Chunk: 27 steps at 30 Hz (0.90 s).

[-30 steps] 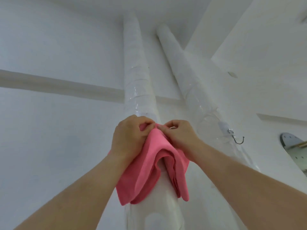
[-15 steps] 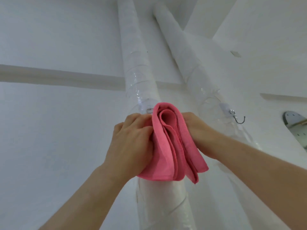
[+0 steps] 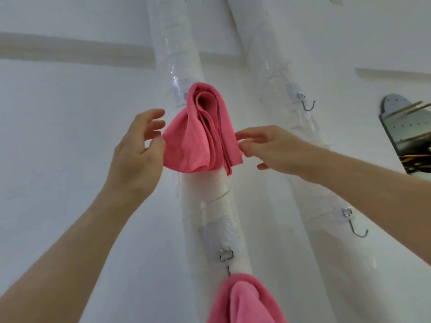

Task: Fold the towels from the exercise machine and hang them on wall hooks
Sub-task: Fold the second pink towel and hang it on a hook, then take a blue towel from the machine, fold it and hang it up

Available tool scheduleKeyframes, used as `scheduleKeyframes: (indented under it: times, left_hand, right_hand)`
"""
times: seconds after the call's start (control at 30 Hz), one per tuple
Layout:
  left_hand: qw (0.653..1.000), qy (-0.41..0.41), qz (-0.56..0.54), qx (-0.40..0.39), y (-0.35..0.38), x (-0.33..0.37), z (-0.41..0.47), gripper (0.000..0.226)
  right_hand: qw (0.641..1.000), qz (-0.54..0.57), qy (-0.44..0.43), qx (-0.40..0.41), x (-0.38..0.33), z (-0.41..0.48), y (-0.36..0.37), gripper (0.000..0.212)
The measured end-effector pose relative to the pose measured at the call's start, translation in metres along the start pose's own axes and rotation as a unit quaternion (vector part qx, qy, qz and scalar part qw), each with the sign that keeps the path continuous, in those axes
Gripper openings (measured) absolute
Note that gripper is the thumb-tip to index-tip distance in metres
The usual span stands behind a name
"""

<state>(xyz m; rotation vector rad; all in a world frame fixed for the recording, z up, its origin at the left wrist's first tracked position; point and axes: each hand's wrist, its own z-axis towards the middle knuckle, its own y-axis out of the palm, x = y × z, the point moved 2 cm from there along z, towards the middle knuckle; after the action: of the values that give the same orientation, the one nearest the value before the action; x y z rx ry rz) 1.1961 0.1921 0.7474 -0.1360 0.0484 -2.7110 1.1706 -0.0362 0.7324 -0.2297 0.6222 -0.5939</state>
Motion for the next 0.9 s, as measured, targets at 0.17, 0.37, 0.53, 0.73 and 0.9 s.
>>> scheduleKeyframes:
  times: [0.17,0.37,0.53,0.73,0.9]
  left_hand:
    - [0.996,0.073,0.034,0.034,-0.016,0.044,-0.042,0.025]
    - [0.968,0.011,0.032,-0.247,0.014,0.089,-0.142,0.023]
    - [0.905,-0.036,-0.022,-0.422,0.046,0.102,-0.241,0.021]
    - [0.830,-0.068,-0.143,-0.535,0.060,0.134,-0.356,0.035]
    - [0.728,-0.171,-0.235,-0.620,0.057,0.172,-0.482,0.042]
  right_hand:
    - [0.998,-0.036,0.020,-0.044,0.000,-0.051,-0.010,0.031]
    - [0.957,-0.153,0.081,-0.232,0.020,-0.138,0.006,0.026]
    - [0.907,-0.193,0.176,-0.331,0.046,-0.232,0.023,0.024]
    - [0.864,-0.219,0.308,-0.333,0.054,-0.359,0.032,0.025]
    - [0.845,-0.159,0.481,-0.174,0.064,-0.508,0.042,0.027]
